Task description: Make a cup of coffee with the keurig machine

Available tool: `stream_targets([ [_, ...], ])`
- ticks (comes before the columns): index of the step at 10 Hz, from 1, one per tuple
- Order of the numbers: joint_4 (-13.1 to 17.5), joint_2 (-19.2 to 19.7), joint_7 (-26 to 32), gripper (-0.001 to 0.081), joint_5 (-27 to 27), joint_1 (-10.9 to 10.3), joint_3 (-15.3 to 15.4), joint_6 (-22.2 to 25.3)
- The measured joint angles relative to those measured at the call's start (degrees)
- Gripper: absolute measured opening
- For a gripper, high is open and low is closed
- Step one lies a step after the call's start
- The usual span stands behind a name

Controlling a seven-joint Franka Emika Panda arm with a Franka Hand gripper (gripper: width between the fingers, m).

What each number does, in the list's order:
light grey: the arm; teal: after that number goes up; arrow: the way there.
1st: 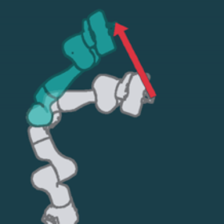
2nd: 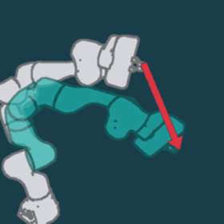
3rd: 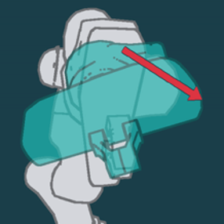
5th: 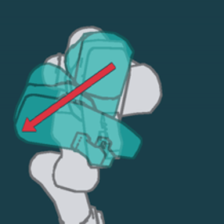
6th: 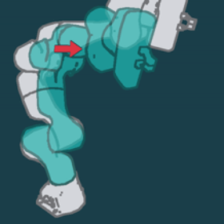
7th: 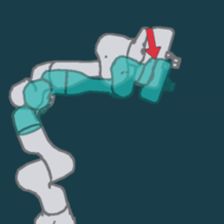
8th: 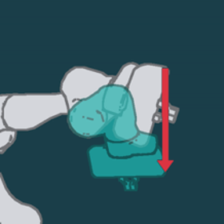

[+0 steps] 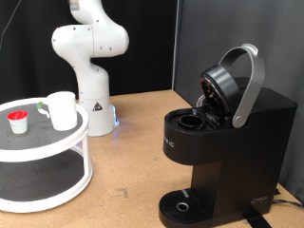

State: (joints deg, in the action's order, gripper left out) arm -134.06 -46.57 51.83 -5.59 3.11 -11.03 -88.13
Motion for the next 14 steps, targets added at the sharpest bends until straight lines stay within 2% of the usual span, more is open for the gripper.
stream_targets([
  [3,0.29,-0.38,5.71,0.0805,-4.42,1.50,-5.02,-0.34],
  [7,2.33,0.01,12.88,0.0805,-8.81,2.12,-11.75,-0.36],
  [9,2.86,0.43,13.69,0.0805,-8.99,2.12,-12.60,-0.34],
  [11,1.49,0.42,13.65,0.0805,-8.99,2.13,-12.77,-0.49],
  [12,-0.12,0.45,13.65,0.0805,-9.05,2.14,-13.11,-1.46],
  [14,-5.03,0.56,13.61,0.0805,-11.31,2.24,-14.24,-6.94],
])
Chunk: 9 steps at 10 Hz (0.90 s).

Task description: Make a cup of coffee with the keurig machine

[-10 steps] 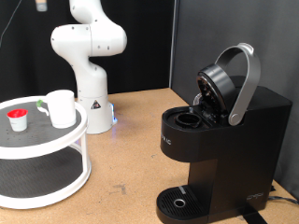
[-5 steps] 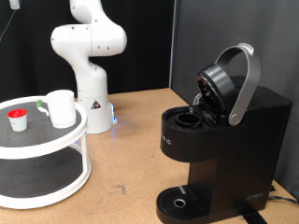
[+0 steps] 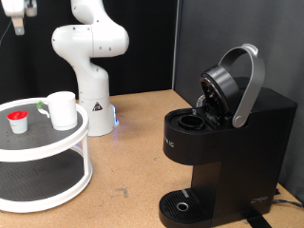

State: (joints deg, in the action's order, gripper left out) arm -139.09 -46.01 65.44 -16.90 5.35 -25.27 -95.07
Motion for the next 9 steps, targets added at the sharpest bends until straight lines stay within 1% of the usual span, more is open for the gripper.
stream_targets([
  [3,-7.29,0.88,-1.48,0.0805,-4.66,1.22,-1.84,-9.97],
  [4,-8.64,1.27,-2.21,0.0805,-5.37,1.70,-2.07,-12.25],
  [6,-8.75,1.24,-0.71,0.0805,-4.77,1.59,-2.49,-12.00],
  [7,-9.40,1.25,0.32,0.0805,-4.71,1.57,-3.37,-12.73],
  [8,-10.92,1.33,0.48,0.0805,-4.91,1.58,-4.22,-14.94],
  [9,-12.94,1.67,0.27,0.0805,-5.41,1.67,-5.06,-18.11],
])
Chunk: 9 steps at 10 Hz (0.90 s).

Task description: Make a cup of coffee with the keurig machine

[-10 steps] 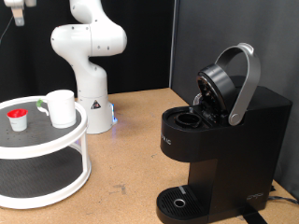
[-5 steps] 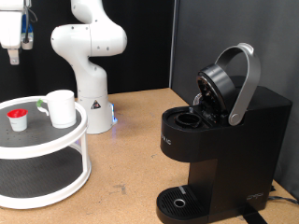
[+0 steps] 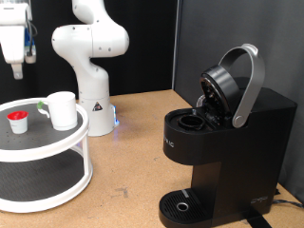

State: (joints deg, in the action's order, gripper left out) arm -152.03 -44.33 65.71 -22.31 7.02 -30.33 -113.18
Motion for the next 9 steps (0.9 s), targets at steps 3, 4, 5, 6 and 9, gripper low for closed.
stream_targets([
  [3,-4.72,4.13,-1.44,0.0805,-1.80,0.05,-2.30,-9.33],
  [4,-5.41,5.99,-1.47,0.0805,-2.37,0.06,-2.92,-11.30],
  [5,-5.86,7.68,-1.46,0.0805,-2.79,0.06,-3.53,-12.95],
  [6,-6.08,9.09,-1.28,0.0805,-3.08,0.06,-4.05,-13.96],
  [9,-6.06,10.03,-1.22,0.0805,-3.05,0.06,-4.22,-14.48],
])
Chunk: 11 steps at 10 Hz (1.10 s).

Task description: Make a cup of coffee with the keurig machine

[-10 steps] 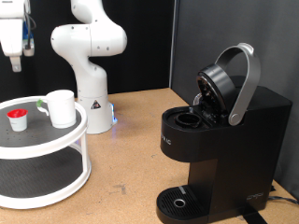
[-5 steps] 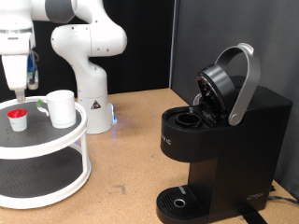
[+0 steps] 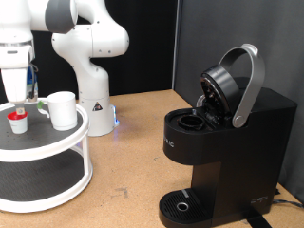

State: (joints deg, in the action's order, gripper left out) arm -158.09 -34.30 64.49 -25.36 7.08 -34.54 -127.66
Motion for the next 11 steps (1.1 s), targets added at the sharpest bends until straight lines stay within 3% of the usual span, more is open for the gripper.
stream_targets([
  [6,-1.30,0.73,0.14,0.0805,-1.74,0.11,-1.70,-2.39],
  [11,-1.61,4.64,-0.36,0.0805,-2.80,0.25,-3.18,-7.42],
])
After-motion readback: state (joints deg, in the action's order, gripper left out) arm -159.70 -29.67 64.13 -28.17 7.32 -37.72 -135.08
